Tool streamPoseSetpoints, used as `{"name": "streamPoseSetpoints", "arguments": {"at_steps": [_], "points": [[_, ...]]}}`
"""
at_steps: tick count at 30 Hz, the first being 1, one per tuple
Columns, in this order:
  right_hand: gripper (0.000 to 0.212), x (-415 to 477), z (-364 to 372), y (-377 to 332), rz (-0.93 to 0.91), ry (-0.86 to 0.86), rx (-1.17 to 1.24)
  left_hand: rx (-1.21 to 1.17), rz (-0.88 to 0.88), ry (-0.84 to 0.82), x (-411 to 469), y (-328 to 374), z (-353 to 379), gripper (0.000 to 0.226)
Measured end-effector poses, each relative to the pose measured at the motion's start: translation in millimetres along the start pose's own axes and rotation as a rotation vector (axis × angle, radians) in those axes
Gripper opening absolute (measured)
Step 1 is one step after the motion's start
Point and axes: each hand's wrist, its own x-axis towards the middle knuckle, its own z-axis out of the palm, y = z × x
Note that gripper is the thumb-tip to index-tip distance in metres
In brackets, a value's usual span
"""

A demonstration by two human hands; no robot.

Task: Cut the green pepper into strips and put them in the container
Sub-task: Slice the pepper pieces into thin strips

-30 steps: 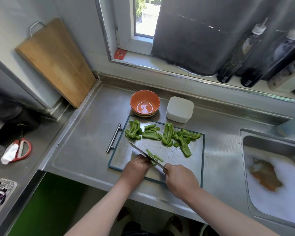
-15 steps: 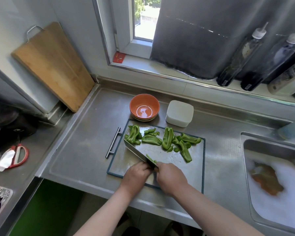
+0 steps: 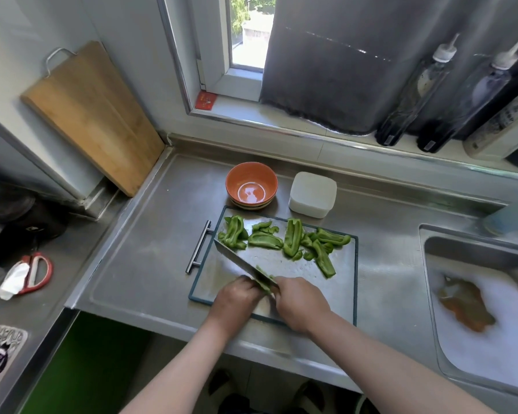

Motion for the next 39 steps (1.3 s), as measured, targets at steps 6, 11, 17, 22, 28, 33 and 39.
{"name": "streamPoseSetpoints", "arguments": {"at_steps": [6, 11, 17, 22, 28, 33, 39], "points": [[0.024, -26, 2, 4, -0.006, 0.036, -0.048, 0.021, 0.003, -0.014, -4, -3, 6, 0.024], [0.02, -35, 7, 16, 0.051, -0.004, -0.033, -0.018, 0.019, 0.002, -3, -5, 7, 0.015], [0.02, -22, 12, 9, 0.092, -0.034, 0.043, -0.031, -0.006, -0.021, -5, -8, 10, 0.014], [0.024, 3, 13, -6, 0.096, -0.005, 0.032, 0.002, 0.043, -0.033, -6, -6, 5, 0.01], [0.021, 15, 13, -14, 0.096, -0.012, -0.007, 0.097, 0.028, -0.053, -8, -7, -1, 0.02], [0.026, 15, 2, -14, 0.089, -0.038, 0.053, 0.04, -0.019, -0.041, -8, -12, -8, 0.02], [0.024, -4, -11, -20, 0.055, 0.0, 0.064, -0.034, -0.037, 0.005, -1, -15, -6, 0.009]]}}
